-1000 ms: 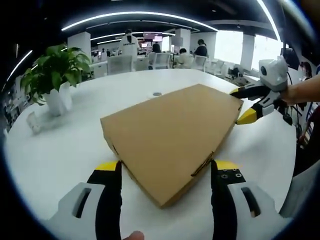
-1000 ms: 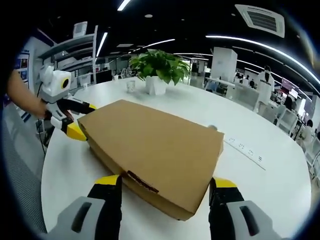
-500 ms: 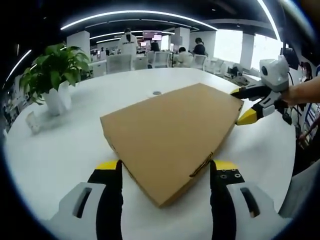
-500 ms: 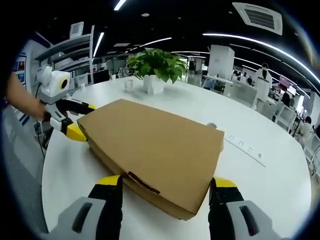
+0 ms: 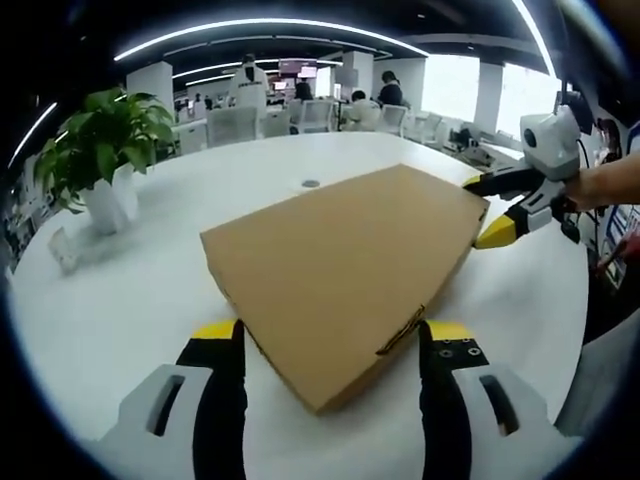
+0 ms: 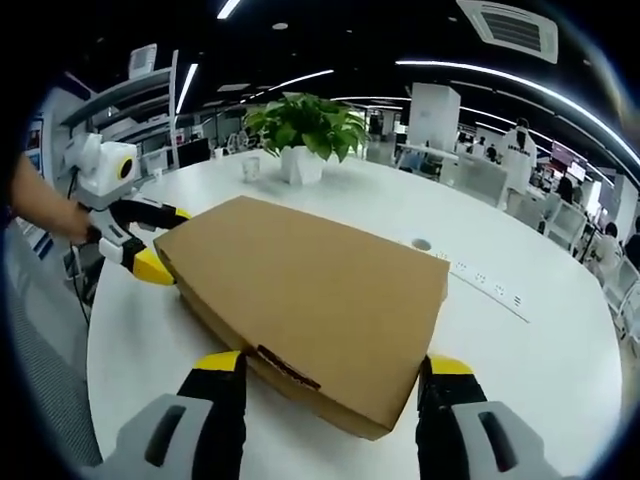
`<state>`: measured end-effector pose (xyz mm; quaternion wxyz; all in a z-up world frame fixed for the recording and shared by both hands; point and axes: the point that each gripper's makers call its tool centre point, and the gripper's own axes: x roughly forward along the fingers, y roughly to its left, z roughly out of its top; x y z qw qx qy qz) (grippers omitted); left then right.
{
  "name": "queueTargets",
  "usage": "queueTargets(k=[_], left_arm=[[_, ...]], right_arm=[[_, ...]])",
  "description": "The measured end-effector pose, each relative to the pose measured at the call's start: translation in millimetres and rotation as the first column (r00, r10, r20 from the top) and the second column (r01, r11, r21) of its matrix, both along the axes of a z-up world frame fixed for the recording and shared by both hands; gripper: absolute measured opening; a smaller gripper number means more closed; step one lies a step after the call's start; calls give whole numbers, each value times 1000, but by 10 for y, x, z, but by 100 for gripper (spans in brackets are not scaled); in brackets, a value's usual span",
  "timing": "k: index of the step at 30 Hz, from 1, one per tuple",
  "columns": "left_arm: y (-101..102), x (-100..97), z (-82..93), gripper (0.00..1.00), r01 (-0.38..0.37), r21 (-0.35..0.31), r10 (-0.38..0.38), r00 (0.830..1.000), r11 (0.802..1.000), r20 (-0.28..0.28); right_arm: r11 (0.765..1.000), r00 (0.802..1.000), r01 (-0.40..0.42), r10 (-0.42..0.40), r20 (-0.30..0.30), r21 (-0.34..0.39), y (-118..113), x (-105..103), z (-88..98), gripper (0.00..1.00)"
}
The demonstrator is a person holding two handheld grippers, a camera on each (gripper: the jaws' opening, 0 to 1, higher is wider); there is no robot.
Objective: Operate the shoe box by opening the lid, removing the specified soft item, and placing it in the target area until the item is outside and the box remains undamaged.
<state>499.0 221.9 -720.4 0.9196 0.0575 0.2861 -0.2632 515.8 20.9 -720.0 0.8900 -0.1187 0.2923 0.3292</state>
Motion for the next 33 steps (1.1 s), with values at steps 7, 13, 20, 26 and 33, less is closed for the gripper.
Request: queueTargets(k=[7,13,20,26,33], left_arm=[[38,-12,1,68,17,1,-17,1000,1000,-6],[78,-27,0,68,45,8,-44,999,999,-17],[130,-60,-3,68,72,14,-72,997,997,-26],[195,-99,-9,67,84,16,-83,996,996,-35],[241,-136,-5,66,109,23,-108,993,994,-47]], right_arm=[[999,999,33,-33,2,7,35,-81,3,67],[998,998,56,-56,-4,18,70,-144,15,67],[996,996,85,-84,-5,24,128,-229,17,66],[993,993,115,-114,-9,34,189,-333,24,66],[988,989,148,-148,-13,47,246,-416,29,66]])
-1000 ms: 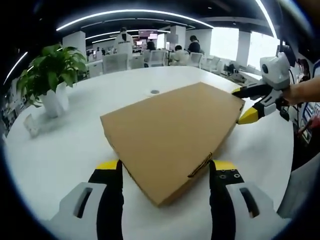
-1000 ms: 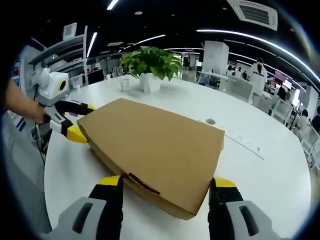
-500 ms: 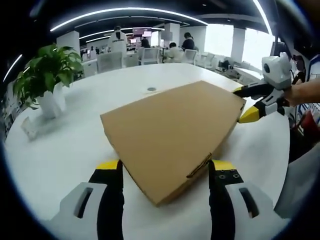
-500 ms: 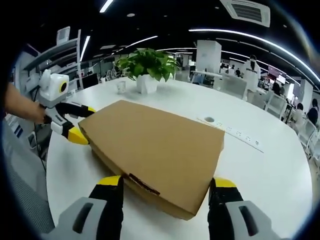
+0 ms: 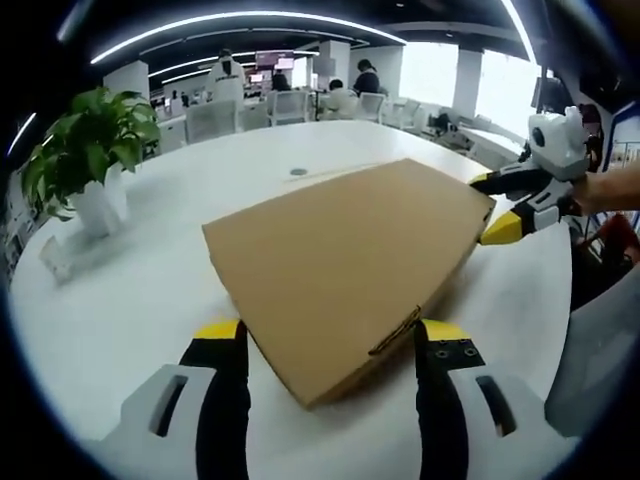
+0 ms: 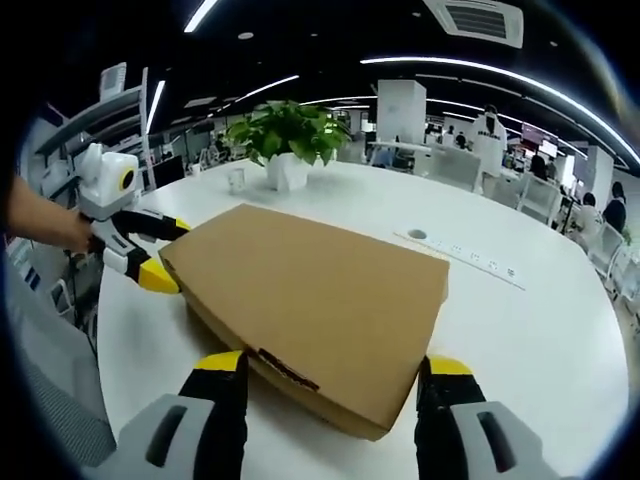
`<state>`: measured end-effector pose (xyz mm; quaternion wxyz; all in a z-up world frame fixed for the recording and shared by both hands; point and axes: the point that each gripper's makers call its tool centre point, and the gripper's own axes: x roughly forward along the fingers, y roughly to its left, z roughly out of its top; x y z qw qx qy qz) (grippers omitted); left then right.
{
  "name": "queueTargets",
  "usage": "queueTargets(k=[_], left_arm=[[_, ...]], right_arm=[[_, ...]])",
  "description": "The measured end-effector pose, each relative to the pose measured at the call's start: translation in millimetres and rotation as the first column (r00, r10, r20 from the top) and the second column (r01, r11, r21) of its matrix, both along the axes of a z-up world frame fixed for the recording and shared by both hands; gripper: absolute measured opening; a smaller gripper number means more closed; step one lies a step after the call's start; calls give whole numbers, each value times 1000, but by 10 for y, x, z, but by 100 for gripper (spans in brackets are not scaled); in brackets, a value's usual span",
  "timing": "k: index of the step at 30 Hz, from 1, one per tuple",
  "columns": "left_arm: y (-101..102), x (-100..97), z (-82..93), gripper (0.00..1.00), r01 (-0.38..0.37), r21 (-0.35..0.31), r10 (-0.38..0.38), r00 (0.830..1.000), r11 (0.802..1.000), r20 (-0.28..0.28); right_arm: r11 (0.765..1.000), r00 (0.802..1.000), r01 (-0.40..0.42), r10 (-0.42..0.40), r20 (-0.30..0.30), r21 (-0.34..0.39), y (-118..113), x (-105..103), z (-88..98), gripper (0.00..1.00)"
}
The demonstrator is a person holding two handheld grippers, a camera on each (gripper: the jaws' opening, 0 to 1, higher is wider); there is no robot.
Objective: Operate the shoe box by opening the lid, removing the specified soft item, and placing it in the target area until the item is outside and the box remains undamaged.
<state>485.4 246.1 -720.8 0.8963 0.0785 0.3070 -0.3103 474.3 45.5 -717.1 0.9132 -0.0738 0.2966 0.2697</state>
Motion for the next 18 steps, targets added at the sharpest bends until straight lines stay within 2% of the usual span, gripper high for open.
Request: queueTargets(k=[18], left_arm=[[137,-92,-5,65,39,12,-39,999,999,-16]], right_arm=[[999,999,38,-38,7,11,139,-172,9,65]])
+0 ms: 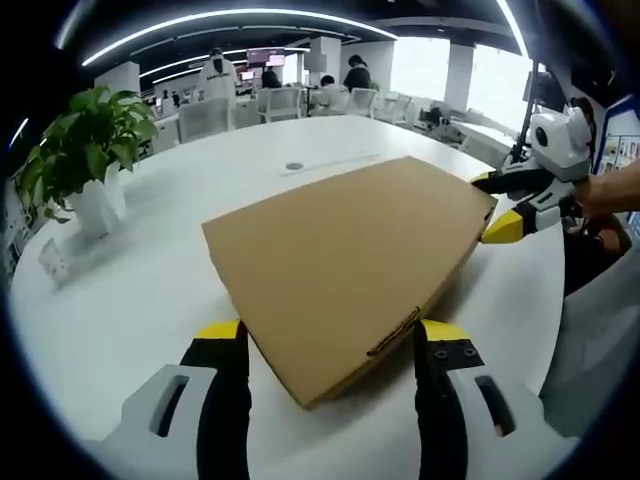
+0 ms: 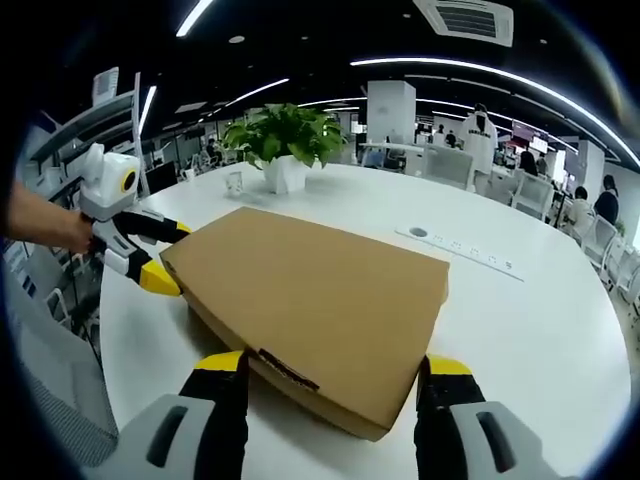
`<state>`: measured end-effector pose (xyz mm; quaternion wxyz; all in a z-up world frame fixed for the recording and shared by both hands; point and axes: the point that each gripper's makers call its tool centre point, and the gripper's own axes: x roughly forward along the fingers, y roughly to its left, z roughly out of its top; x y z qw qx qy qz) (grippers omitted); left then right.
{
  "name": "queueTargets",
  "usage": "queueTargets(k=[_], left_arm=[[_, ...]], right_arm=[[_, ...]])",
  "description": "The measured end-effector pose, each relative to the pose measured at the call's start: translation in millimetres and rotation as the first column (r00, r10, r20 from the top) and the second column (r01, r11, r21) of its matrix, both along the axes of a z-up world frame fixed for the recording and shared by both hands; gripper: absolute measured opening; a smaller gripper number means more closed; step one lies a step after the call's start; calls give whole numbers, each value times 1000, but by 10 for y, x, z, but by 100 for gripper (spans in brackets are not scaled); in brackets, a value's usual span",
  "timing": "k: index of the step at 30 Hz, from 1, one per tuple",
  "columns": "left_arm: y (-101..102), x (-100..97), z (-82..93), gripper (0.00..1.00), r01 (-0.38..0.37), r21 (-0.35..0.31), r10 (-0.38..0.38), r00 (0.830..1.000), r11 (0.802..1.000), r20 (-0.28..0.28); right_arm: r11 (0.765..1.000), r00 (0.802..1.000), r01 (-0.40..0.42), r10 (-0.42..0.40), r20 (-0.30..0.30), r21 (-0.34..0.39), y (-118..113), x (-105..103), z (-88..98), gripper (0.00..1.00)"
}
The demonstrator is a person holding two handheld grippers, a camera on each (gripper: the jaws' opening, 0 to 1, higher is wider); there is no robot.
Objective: Operate the shoe box by opening the lid, removing the specified soft item, and placing it in the target area until the item is outside and the box remains undamaged.
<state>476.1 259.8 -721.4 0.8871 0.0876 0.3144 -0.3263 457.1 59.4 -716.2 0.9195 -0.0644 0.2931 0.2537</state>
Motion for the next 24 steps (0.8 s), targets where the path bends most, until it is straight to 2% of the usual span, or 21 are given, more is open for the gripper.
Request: queueTargets(k=[24], left_arm=[[187,-100,-3,65,28,19,-28,999,999,-22]], right_arm=[[1000,1000,21,-21,0,5,192,-148,8,64]])
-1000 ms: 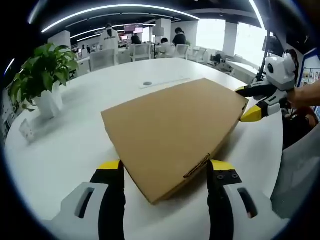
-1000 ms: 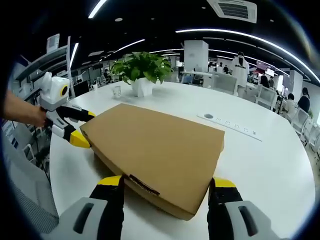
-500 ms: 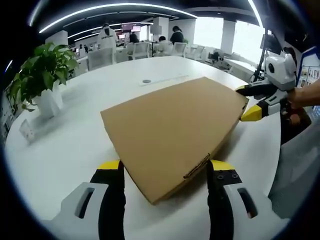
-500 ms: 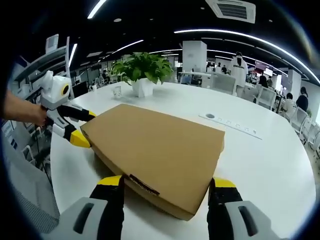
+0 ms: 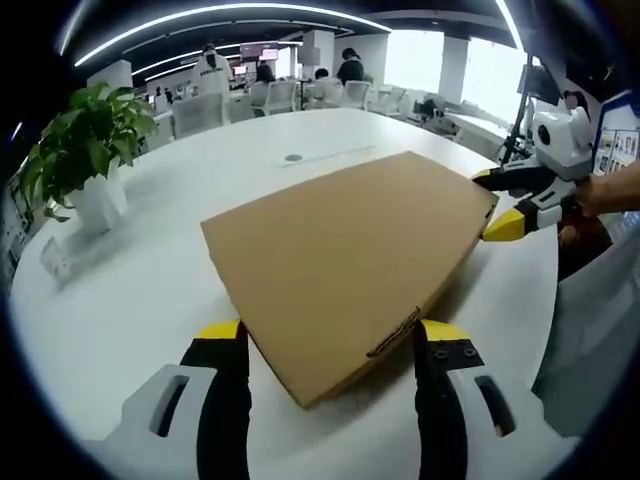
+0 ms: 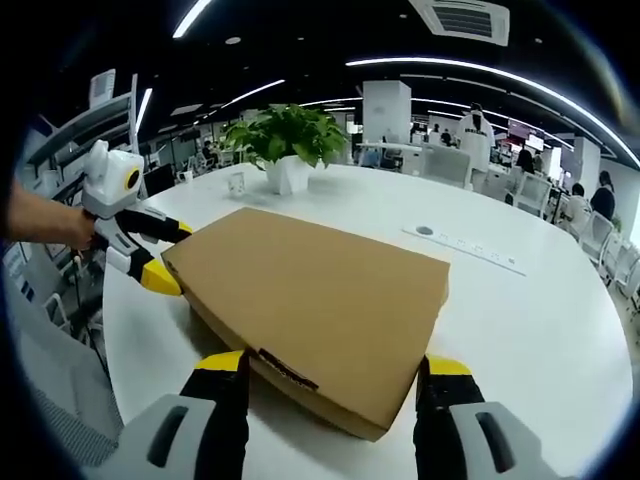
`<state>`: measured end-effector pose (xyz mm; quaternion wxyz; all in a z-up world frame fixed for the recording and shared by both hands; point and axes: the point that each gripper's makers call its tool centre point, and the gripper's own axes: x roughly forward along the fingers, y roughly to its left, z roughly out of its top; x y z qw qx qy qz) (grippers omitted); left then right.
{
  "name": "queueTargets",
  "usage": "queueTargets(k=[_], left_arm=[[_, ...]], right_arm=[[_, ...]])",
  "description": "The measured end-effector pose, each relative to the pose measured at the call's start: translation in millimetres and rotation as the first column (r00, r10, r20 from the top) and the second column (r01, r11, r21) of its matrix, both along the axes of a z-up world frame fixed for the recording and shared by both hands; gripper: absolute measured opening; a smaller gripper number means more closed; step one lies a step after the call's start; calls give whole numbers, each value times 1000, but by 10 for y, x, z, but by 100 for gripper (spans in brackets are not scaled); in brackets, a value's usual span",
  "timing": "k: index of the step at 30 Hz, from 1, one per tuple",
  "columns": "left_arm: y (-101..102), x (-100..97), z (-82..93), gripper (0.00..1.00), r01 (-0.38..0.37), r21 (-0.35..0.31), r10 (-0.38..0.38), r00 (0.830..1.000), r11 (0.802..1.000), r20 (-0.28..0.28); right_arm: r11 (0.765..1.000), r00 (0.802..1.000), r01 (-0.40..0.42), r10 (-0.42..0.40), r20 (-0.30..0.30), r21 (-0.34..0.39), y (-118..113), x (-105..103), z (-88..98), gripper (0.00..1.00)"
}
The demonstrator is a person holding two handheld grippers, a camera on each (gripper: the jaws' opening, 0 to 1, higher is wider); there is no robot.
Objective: Operate the shoe box by opening the lid, removing the specified soft item, and placing it in the target area until the item is outside and the box remains undamaged.
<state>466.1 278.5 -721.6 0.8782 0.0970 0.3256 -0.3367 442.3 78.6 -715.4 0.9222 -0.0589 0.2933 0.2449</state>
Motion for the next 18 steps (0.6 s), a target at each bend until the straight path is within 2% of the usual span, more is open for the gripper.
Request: queueTargets(k=[18], left_arm=[[137,-92,1,65,17,8,-17,1000,1000,-8]], right_arm=[[1000,1000,12,-12,-7,1,139,-132,3,64]])
